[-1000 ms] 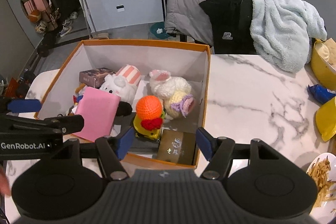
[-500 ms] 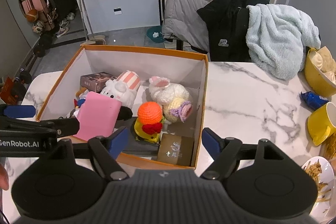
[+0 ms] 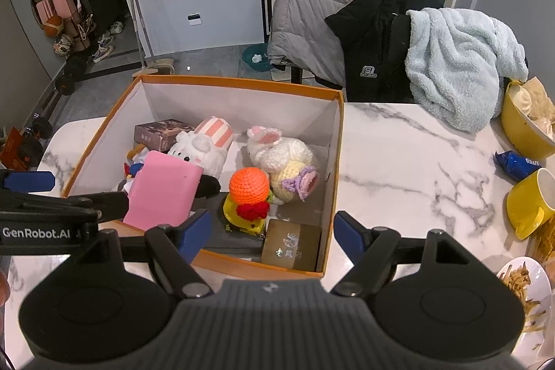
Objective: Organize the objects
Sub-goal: 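Open both tools to release the wallet and ball, then hold above the box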
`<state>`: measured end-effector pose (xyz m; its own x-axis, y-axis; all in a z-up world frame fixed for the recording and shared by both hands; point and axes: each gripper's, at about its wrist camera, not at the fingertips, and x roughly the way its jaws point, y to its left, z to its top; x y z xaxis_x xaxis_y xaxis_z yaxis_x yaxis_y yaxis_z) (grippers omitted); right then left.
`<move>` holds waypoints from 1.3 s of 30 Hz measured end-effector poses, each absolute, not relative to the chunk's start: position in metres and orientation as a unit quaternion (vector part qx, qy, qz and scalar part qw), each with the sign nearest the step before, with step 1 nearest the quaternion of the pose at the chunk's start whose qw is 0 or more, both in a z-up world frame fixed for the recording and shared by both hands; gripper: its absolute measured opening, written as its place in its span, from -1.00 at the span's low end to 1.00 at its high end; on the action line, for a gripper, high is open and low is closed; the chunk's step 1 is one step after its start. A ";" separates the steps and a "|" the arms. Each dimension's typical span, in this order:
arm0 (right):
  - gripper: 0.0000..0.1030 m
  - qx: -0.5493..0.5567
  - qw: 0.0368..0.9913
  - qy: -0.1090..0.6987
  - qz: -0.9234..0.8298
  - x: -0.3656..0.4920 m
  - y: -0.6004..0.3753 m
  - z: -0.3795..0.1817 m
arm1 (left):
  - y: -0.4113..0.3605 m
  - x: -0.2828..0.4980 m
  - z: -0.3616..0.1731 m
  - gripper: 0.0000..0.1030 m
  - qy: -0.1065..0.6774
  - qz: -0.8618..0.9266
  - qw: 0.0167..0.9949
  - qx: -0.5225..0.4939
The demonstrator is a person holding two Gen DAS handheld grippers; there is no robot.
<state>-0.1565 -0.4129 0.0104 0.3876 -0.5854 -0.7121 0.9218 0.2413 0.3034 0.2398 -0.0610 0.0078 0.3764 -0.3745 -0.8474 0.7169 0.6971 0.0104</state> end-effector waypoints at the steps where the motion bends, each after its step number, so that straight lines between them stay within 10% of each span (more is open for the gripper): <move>1: 0.53 0.358 0.752 0.235 -0.501 -0.157 -0.413 0.010 | -0.061 0.239 0.008 1.00 0.444 -0.339 0.807 0.193; 39: 0.53 0.357 0.749 0.236 -0.507 -0.159 -0.415 0.012 | -0.066 0.237 0.014 1.00 0.430 -0.338 0.812 0.201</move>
